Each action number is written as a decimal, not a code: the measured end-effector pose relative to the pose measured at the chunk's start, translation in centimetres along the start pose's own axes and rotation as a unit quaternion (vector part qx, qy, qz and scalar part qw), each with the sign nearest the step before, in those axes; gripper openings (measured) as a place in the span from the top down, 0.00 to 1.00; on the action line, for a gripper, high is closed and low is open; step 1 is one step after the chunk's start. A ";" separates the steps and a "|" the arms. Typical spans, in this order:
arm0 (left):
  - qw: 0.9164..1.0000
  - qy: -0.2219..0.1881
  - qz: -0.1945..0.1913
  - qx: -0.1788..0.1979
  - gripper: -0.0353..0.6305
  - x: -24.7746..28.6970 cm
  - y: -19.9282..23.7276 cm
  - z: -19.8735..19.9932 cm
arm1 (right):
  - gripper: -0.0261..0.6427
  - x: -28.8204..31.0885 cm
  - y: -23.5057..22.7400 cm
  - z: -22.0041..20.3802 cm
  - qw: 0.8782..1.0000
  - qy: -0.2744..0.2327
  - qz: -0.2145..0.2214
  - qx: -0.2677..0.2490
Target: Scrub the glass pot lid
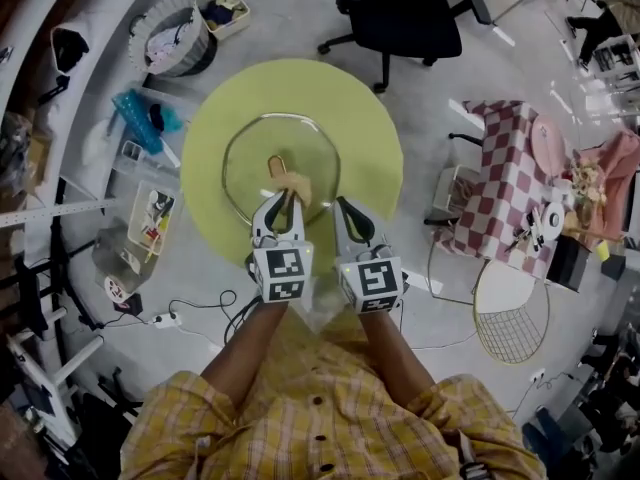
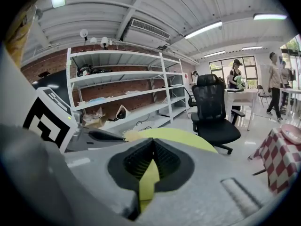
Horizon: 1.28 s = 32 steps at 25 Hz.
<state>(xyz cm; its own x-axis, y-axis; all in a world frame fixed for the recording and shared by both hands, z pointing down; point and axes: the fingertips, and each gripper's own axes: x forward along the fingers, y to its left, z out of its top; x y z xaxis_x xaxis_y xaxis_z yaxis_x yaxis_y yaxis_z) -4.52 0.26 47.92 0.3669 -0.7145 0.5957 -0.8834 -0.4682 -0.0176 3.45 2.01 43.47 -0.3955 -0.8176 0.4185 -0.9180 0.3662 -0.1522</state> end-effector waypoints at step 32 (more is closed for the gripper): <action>0.986 0.156 -0.007 0.049 0.89 10.2 -0.7 -11.1 | 0.97 4.3 -2.2 -4.9 0.999 0.034 -0.020 0.024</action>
<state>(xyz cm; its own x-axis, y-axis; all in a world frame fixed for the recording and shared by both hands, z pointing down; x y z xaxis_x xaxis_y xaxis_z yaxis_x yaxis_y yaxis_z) -3.41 -0.91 62.95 0.2571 -0.5203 0.8144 -0.8409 -0.5357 -0.0769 3.93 -0.13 50.00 -0.3569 -0.7983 0.4851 -0.9341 0.3107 -0.1758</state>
